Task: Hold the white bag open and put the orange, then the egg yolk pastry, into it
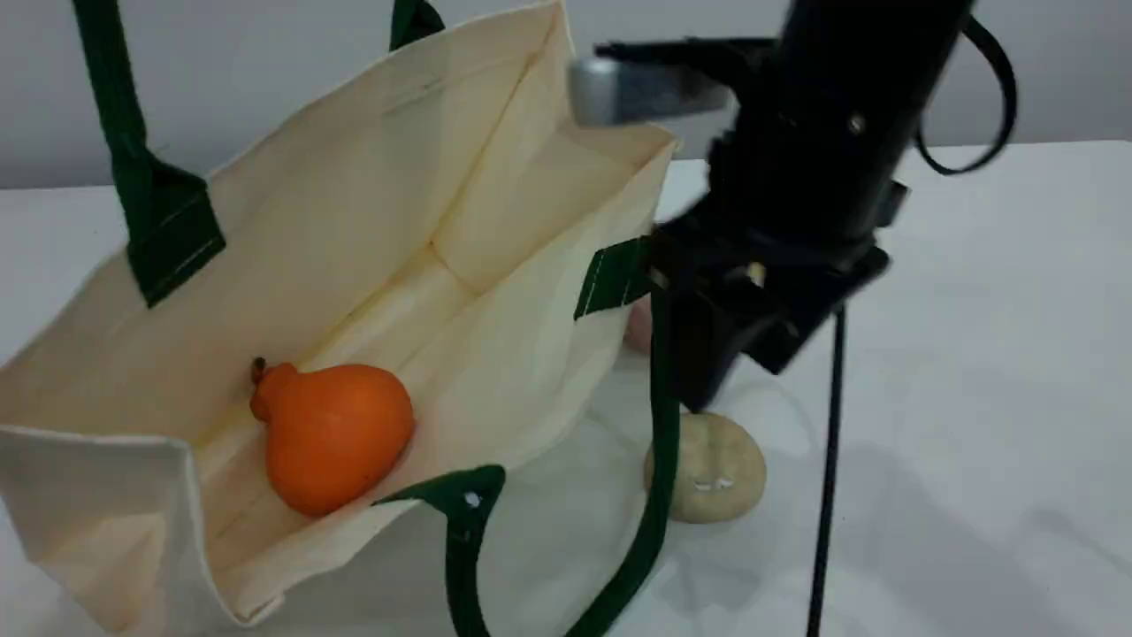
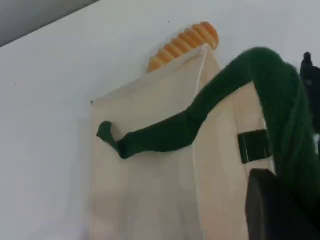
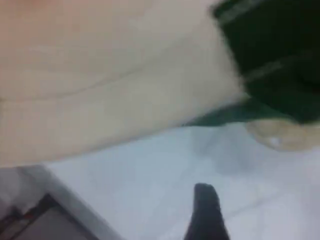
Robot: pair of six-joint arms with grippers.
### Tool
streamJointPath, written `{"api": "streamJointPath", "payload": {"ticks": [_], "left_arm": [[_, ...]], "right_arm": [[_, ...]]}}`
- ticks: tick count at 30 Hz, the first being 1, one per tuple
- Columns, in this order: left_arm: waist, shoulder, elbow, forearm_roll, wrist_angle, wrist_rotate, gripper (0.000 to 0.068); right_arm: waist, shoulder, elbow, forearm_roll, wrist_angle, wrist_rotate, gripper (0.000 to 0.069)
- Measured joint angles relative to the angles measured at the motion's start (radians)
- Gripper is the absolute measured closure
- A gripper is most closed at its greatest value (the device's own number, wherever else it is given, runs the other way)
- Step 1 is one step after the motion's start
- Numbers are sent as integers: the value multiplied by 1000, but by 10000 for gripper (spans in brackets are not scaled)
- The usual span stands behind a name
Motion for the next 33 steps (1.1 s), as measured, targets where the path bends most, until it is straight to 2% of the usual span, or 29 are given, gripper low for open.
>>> {"api": "streamJointPath", "payload": {"ticks": [3, 8, 12, 23, 33], "left_arm": [[0, 0, 0, 2, 1, 0, 603], [0, -4, 0, 61, 3, -8, 603], [0, -9, 0, 59, 6, -8, 603], [0, -9, 0, 52, 6, -8, 603], [0, -9, 0, 49, 6, -9, 603]], "right_arm": [[-3, 0, 53, -35, -87, 12, 230], [-3, 0, 106, -15, -231, 10, 230], [-1, 7, 112, -11, -305, 6, 230], [-1, 125, 112, -26, -406, 2, 230], [-1, 181, 111, 12, -432, 2, 230]]}}
